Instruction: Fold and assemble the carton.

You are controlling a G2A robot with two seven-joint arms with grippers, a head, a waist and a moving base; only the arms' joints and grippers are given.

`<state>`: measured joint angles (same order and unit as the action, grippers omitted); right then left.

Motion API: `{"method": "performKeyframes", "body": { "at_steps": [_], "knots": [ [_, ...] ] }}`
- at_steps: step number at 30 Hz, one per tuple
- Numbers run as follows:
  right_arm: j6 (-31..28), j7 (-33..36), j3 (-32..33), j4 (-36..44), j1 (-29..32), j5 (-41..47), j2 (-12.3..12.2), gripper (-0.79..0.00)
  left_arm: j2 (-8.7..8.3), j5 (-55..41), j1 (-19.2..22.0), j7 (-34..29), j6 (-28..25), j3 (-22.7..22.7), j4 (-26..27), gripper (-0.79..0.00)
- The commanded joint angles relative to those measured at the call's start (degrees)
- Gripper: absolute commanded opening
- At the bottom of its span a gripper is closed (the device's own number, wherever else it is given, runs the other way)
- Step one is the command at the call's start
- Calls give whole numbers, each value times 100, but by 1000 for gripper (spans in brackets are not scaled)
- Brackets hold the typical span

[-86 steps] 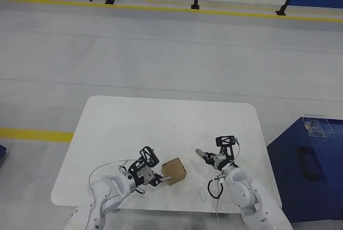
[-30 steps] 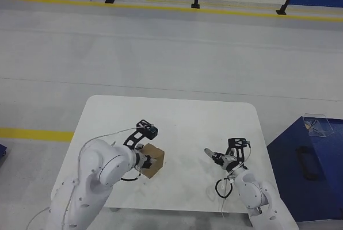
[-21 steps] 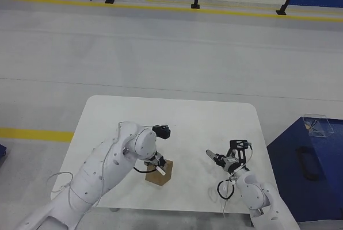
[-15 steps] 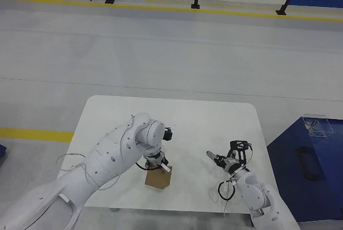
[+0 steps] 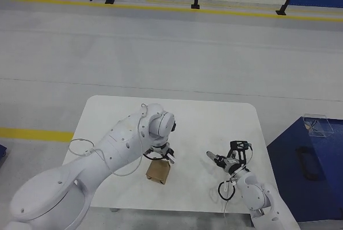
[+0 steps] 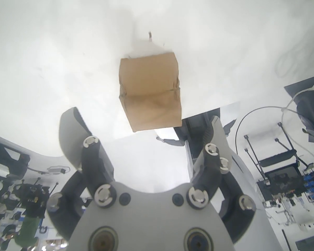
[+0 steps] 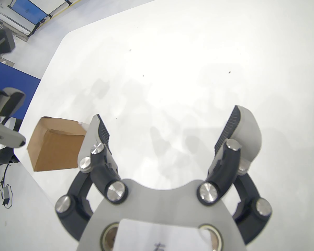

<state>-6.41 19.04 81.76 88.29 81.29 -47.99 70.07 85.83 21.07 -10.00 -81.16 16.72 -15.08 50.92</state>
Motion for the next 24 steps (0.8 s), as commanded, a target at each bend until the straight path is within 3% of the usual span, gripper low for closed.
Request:
{"method": "performKeyframes", "body": {
  "at_steps": [1, 4, 6, 7, 8, 9, 10, 11, 14, 17, 21, 24],
  "knots": [
    [0, 0, 0, 0, 0, 0, 0, 0, -46, 361, 64, 582, 150, -125, 326, 0],
    [0, 0, 0, 0, 0, 0, 0, 0, -282, 1018, -28, 1551, 322, -386, 1405, 0],
    [0, 0, 0, 0, 0, 0, 0, 0, -578, 1356, -419, 2135, 377, -727, 2493, 0],
    [0, 0, 0, 0, 0, 0, 0, 0, -770, 1692, -689, 2359, 372, -896, 3042, -135],
    [0, 0, 0, 0, 0, 0, 0, 0, -978, 2198, -1001, 2626, 391, -1059, 3649, -369],
    [0, 0, 0, 0, 0, 0, 0, 0, -1191, 2658, -1412, 2845, 454, -1246, 4239, -514],
    [0, 0, 0, 0, 0, 0, 0, 0, -1400, 3045, -1862, 2983, 412, -1443, 4825, -736],
    [0, 0, 0, 0, 0, 0, 0, 0, -1601, 3428, -2322, 3148, 350, -1682, 5347, -785],
    [0, 0, 0, 0, 0, 0, 0, 0, -2095, 4330, -3745, 3846, -63, -2392, 6503, -785],
    [0, 0, 0, 0, 0, 0, 0, 0, -2435, 4603, -5019, 4704, -750, -3096, 7052, -785],
    [0, 0, 0, 0, 0, 0, 0, 0, -2719, 4641, -6497, 6333, -1434, -3908, 7008, -785],
    [0, 0, 0, 0, 0, 0, 0, 0, -2819, 4272, -7134, 7170, -2002, -4339, 6496, -785]
  ]
}}
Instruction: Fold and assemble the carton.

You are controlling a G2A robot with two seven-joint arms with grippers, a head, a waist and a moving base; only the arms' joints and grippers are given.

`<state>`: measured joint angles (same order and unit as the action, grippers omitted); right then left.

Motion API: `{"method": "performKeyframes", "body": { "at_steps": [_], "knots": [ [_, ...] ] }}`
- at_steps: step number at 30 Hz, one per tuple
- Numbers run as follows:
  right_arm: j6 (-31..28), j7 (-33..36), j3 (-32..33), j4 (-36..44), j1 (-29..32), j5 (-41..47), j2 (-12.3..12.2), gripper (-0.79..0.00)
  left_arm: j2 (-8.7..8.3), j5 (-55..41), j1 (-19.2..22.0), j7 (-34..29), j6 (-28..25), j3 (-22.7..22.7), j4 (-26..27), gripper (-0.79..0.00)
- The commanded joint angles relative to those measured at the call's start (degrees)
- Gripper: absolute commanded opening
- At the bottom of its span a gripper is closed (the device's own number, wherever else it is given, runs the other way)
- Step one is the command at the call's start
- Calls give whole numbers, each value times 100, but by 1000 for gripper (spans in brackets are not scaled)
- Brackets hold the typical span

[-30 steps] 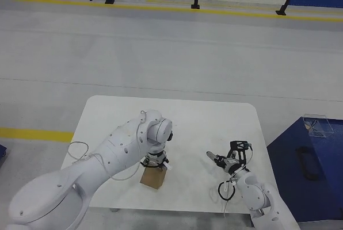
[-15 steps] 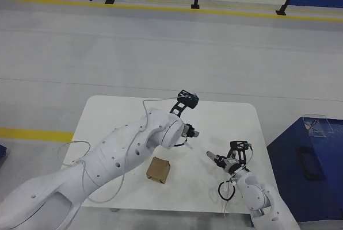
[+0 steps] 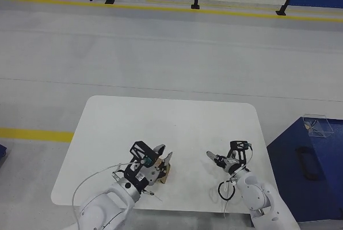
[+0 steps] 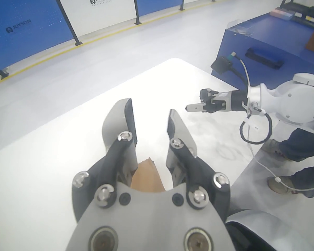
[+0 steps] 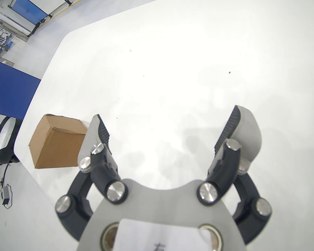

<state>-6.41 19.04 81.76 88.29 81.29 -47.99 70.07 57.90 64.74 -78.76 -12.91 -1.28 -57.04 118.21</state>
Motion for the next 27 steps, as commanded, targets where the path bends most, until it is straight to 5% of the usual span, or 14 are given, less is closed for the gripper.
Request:
{"method": "performKeyframes", "body": {
  "at_steps": [1, 7, 27],
  "knots": [
    [0, 0, 0, 0, 0, 0, 0, 0, -39, -102, -337, 410, -317, -202, -439, -785],
    [0, 0, 0, 0, 0, 0, 0, 0, 36, -489, -124, 265, -595, -125, -1142, -785],
    [0, 0, 0, 0, 0, 0, 0, 0, 562, -332, 1064, -321, 33, 857, -2630, -785]
  ]
}}
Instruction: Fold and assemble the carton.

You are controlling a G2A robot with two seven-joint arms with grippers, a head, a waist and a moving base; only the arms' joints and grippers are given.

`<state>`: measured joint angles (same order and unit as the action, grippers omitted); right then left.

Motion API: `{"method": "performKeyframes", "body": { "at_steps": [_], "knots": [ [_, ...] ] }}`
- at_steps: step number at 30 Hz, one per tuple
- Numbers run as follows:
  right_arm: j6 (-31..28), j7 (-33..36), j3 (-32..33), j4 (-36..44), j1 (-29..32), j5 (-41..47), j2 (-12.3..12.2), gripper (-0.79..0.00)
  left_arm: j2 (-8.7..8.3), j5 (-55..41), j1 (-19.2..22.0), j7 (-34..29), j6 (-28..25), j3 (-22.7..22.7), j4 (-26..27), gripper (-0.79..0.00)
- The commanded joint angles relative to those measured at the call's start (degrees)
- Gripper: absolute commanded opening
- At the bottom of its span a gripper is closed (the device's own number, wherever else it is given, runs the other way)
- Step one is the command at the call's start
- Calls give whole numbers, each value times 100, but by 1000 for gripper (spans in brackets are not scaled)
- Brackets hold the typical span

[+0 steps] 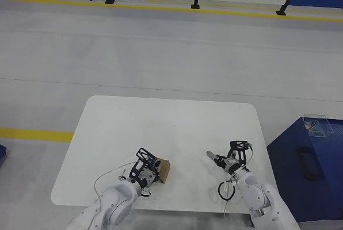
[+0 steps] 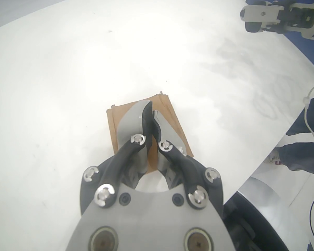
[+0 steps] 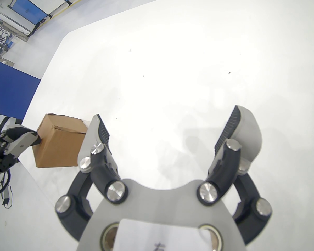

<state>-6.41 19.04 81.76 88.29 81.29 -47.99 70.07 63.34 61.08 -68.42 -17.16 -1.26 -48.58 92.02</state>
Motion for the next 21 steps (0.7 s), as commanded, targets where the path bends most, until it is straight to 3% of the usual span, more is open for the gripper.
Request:
{"method": "performKeyframes", "body": {
  "at_steps": [1, 5, 12, 17, 21],
  "knots": [
    [0, 0, 0, 0, 0, 0, 0, 0, 31, 58, 14, 263, 45, 12, 14, -785],
    [0, 0, 0, 0, 0, 0, 0, 0, 27, -36, -133, 481, -51, -137, 227, -785],
    [0, 0, 0, 0, 0, 0, 0, 0, 101, 142, -45, 5, 132, -70, 51, -785],
    [0, 0, 0, 0, 0, 0, 0, 0, 146, 56, -118, 395, 111, -127, 177, -785],
    [0, 0, 0, 0, 0, 0, 0, 0, 140, 83, -229, 286, -7, -195, 189, -785]
  ]
}}
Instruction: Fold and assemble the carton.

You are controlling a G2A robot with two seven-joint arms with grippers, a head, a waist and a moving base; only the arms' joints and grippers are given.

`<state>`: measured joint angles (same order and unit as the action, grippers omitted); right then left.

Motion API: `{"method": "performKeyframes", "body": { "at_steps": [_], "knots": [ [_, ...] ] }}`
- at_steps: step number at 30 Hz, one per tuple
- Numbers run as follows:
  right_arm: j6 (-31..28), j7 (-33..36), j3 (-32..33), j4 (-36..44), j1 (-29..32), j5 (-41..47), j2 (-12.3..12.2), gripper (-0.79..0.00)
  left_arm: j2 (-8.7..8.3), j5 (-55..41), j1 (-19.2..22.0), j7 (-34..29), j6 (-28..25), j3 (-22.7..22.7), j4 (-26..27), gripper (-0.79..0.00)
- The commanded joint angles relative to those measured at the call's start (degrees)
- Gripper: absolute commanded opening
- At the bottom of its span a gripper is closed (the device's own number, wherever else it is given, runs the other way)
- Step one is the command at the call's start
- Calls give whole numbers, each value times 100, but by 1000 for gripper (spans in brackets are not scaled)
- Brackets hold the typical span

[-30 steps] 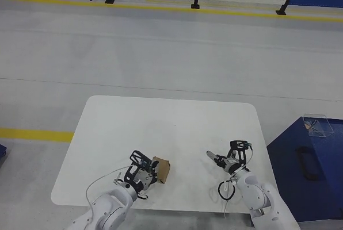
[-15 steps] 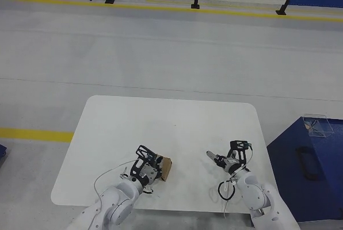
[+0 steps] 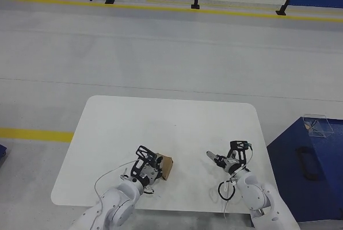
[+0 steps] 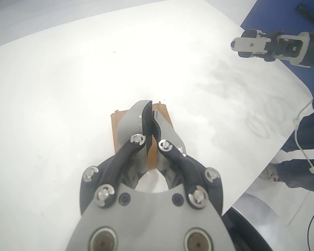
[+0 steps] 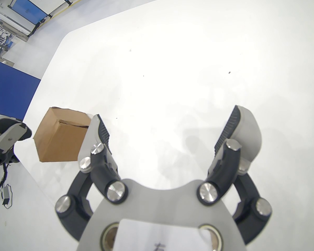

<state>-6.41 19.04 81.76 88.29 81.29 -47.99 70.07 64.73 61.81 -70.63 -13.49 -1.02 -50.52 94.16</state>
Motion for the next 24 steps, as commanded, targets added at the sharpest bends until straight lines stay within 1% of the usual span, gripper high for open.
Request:
{"method": "performKeyframes", "body": {
  "at_steps": [1, 4, 5, 8, 12, 13, 14, 15, 17, 18, 19, 21, 24],
  "knots": [
    [0, 0, 0, 0, 0, 0, 0, 0, 7, 39, 3, -151, -61, 10, -70, -785],
    [0, 0, 0, 0, 0, 0, 0, 0, 50, 131, 90, -274, -46, 81, -238, -785],
    [0, 0, 0, 0, 0, 0, 0, 0, 63, 210, 109, -154, -7, 87, -246, -785],
    [0, 0, 0, 0, 0, 0, 0, 0, 73, 264, -56, 498, 52, 8, -56, -785],
    [0, 0, 0, 0, 0, 0, 0, 0, 6, 442, -515, 1450, -13, -289, 314, -785],
    [0, 0, 0, 0, 0, 0, 0, 0, -14, 527, -638, 1600, -33, -354, 381, -637],
    [0, 0, 0, 0, 0, 0, 0, 0, -14, 527, -638, 1600, -33, -354, 381, -129],
    [0, 0, 0, 0, 0, 0, 0, -1, -10, 508, -611, 1554, -30, -343, 371, -784],
    [0, 0, 0, 0, 0, 0, 0, -1, -16, 535, -651, 1623, -35, -361, 389, -770],
    [0, 0, 0, 0, 0, 0, 0, -1, -15, 533, -646, 1613, -34, -358, 385, -736],
    [0, 0, 0, 0, 0, 0, 0, -1, -15, 530, -641, 1605, -34, -355, 383, -682],
    [0, 0, 0, 0, 0, 0, 0, 0, -14, 527, -638, 1599, -33, -353, 381, -533],
    [0, 0, 0, 0, 0, 0, 0, 0, -14, 527, -638, 1599, -33, -353, 381, -347]
  ]
}}
